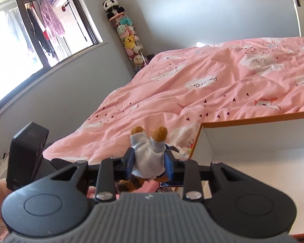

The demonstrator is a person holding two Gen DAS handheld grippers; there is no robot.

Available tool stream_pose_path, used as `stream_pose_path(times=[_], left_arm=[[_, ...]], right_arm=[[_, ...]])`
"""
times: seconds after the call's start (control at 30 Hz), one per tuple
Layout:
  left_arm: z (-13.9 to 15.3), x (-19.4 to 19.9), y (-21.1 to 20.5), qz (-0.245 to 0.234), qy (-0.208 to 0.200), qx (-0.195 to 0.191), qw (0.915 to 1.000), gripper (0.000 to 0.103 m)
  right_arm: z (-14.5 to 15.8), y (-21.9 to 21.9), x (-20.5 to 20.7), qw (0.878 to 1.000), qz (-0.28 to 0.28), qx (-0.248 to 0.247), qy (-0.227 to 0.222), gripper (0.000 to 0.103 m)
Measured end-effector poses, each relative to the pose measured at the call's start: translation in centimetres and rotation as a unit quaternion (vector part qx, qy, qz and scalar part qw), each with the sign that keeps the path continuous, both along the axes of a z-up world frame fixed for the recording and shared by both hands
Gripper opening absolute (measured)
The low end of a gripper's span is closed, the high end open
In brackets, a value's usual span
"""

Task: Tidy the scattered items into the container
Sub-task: 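Lift the bear doll with the right gripper and lower it into the orange box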

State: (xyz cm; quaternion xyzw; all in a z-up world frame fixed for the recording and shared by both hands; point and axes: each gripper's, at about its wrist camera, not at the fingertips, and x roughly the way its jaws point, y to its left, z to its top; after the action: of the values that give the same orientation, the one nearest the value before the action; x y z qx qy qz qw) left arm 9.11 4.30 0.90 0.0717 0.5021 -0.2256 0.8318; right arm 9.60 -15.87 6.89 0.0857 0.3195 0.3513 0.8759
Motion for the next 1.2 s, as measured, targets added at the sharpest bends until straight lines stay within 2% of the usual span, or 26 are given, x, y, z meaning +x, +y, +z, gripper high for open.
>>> stream_pose_path(times=[0.17,0.33,0.47,0.63,0.7,0.8,0.83,0.9,1.1,1.13,1.2], left_arm=[[-1.9,-0.2,-1.8,-0.059,0.011,0.045,0.9972,0.062],[-3.6,-0.5,-3.0,-0.12,0.019,0.101,0.9875,0.062],[-5.0,-0.2,-3.5,-0.154,0.031,0.137,0.978,0.062],[-6.7,0.1,-4.6,-0.209,0.043,0.187,0.9589,0.065],[-7.6,0.4,-4.8,-0.215,0.056,0.201,0.9541,0.069],[-9.0,0.4,-5.1,-0.222,0.058,0.223,0.9474,0.067],[-9.2,0.2,-5.1,-0.221,0.054,0.226,0.9472,0.065],[-8.8,-0.1,-4.9,-0.216,0.046,0.223,0.9496,0.059],[-6.3,0.4,-3.2,-0.158,0.048,0.165,0.9724,0.044],[-5.8,0.5,-2.9,-0.148,0.048,0.155,0.9757,0.04],[-4.7,0.6,-2.3,-0.128,0.045,0.136,0.9815,0.038]], right_arm=[[0.8,-2.6,0.2,0.999,-0.028,0.019,-0.001,0.033],[1.4,-5.1,0.6,0.998,-0.057,0.031,-0.001,0.033],[1.8,-6.5,0.7,0.996,-0.08,0.026,-0.008,0.033],[1.7,-7.5,0.7,0.995,-0.099,0.013,-0.008,0.033],[1.2,-7.7,0.9,0.995,-0.104,0.008,-0.003,0.028],[0.4,-8.0,1.2,0.994,-0.107,0.009,0.009,0.008],[0.1,-8.2,1.3,0.994,-0.109,0.01,0.013,0.001],[-0.3,-8.6,1.4,0.993,-0.11,0.017,0.024,0.001],[-1.5,-8.3,2.1,0.993,-0.104,-0.011,0.045,0.003],[-1.7,-8.3,2.3,0.993,-0.104,-0.014,0.05,0.006],[-2.3,-8.1,2.7,0.993,-0.103,-0.026,0.059,0.008]])
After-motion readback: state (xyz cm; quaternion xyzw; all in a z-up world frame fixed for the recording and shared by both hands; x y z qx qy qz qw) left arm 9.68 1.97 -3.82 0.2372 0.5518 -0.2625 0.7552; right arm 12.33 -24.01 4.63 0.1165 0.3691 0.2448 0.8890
